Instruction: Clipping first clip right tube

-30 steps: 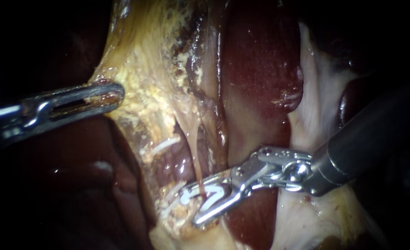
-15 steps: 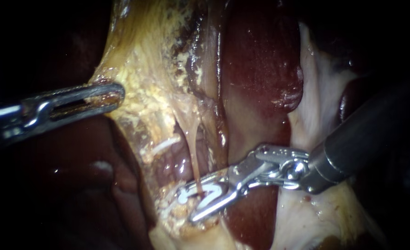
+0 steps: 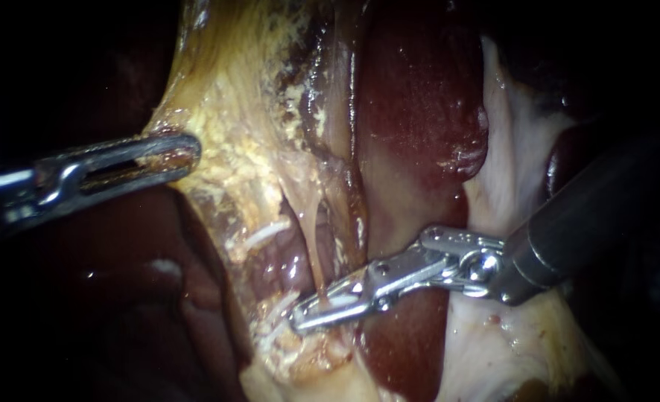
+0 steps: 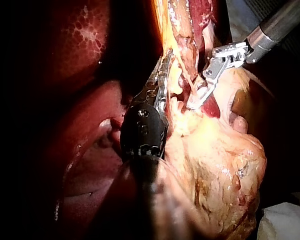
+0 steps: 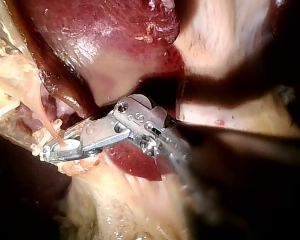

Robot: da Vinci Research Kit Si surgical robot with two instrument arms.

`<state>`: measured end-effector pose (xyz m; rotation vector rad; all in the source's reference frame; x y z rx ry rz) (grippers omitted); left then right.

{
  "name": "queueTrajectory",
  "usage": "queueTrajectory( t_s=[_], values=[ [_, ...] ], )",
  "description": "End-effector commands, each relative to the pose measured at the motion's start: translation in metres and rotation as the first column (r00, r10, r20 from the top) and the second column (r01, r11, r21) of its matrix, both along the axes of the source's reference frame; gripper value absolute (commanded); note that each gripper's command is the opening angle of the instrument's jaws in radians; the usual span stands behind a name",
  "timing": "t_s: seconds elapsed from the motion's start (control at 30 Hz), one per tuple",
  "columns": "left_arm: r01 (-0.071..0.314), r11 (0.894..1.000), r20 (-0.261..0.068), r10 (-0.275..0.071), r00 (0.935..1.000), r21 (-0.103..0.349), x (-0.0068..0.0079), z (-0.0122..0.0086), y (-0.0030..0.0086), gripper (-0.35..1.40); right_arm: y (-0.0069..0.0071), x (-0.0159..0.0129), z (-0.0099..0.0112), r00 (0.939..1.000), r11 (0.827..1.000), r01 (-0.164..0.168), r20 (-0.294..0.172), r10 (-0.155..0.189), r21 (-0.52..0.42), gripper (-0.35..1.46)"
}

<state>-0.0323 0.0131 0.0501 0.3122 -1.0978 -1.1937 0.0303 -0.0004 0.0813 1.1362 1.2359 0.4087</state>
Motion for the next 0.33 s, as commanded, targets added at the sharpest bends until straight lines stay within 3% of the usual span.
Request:
queueTrajectory(
  t_s=[0.03,0.33],
  values=[
    [0.0,1.0,0.0,0.0,1.0,0.0,0.0,-0.0001,0.0,-0.35,0.0,0.0,0.0,1.0,1.0,0.0,0.0,0.0,0.0,-0.35],
    [0.0,1.0,0.0,0.0,1.0,0.0,0.0,-0.0001,0.0,-0.35,0.0,0.0001,0.0,1.0,1.0,0.0,0.001,0.0,0.0,-0.35]
  ],
)
